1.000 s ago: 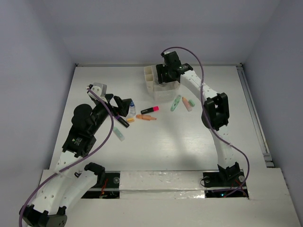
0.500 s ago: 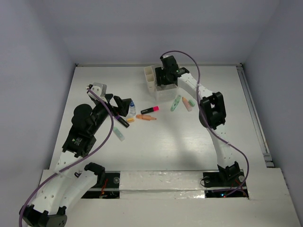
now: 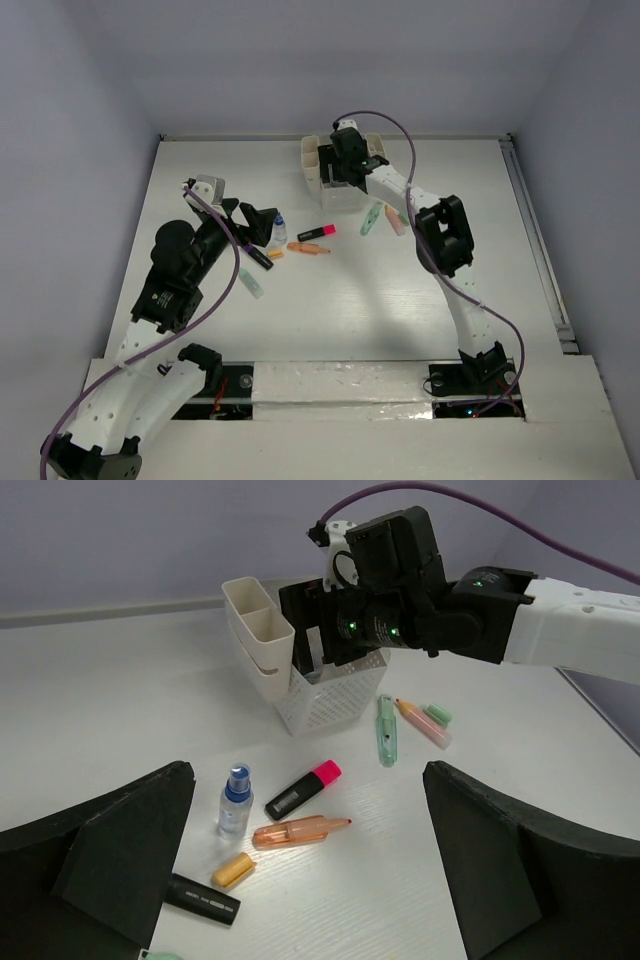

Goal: Sort the stationery into containers
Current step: Place the stationery in the storage box.

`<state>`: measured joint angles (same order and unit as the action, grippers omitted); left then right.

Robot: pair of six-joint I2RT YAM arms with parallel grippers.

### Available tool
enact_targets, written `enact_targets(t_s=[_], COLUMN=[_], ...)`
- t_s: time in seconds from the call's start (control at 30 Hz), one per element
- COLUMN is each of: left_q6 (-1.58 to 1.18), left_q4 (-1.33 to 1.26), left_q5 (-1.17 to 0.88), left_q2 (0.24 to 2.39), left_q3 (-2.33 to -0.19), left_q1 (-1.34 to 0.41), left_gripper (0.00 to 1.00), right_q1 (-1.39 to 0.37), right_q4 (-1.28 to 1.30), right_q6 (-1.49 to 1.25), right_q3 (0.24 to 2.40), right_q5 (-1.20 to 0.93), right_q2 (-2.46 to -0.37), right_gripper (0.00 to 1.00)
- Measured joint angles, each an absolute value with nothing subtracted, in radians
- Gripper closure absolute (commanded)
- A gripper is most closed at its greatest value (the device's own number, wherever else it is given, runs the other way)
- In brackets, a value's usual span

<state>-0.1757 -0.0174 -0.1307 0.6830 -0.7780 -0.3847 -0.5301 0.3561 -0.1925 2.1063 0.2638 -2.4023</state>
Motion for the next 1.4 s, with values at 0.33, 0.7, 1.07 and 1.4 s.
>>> enact_targets(t_s=[0.33, 0.7, 1.07, 1.4], left_q6=[-0.176, -0.179, -0.188, -0.192], left_q4=[-0.017, -0.017, -0.018, -0.019], left_q5=[-0.131, -0.131, -0.138, -0.138], left_q2=[0.683, 0.683, 0.704, 0.731], left_q3=[-0.778, -0.778, -0.778, -0.778], left_q1=[-0.385, -0.385, -0.385, -0.385], left_gripper=[0.01, 0.01, 0.01, 0.01], right_q1=[-0.532, -0.551, -0.572, -0.572], right_q4=[0.199, 0.149, 0.055, 0.022], right_q6=[-0.201, -0.175, -0.207, -0.220], right_q3=[1.977, 1.952, 1.864, 1.769], right_q5=[0.289, 0.320, 0.331, 0.325], right_q2=[-2.350, -2.349, -2.259, -2.218], right_gripper=[0.66, 1.00, 0.29, 0.31])
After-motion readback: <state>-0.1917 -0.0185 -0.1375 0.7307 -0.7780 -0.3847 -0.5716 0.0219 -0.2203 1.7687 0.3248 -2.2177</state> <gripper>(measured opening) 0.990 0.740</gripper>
